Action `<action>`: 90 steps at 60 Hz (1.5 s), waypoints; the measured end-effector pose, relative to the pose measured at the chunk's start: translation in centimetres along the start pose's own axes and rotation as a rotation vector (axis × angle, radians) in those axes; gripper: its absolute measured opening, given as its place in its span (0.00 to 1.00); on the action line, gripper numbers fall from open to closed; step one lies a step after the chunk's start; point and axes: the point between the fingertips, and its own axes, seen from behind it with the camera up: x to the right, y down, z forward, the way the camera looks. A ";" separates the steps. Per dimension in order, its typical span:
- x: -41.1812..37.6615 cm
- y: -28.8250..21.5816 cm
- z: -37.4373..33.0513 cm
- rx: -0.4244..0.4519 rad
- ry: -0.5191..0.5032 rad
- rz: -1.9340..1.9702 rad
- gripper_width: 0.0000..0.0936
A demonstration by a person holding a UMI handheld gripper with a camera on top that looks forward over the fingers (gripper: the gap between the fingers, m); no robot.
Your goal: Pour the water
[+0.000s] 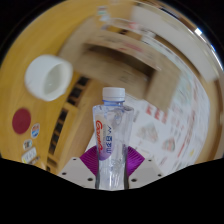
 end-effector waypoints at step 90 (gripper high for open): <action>-17.1 -1.7 -7.4 -0.381 -0.449 1.954 0.91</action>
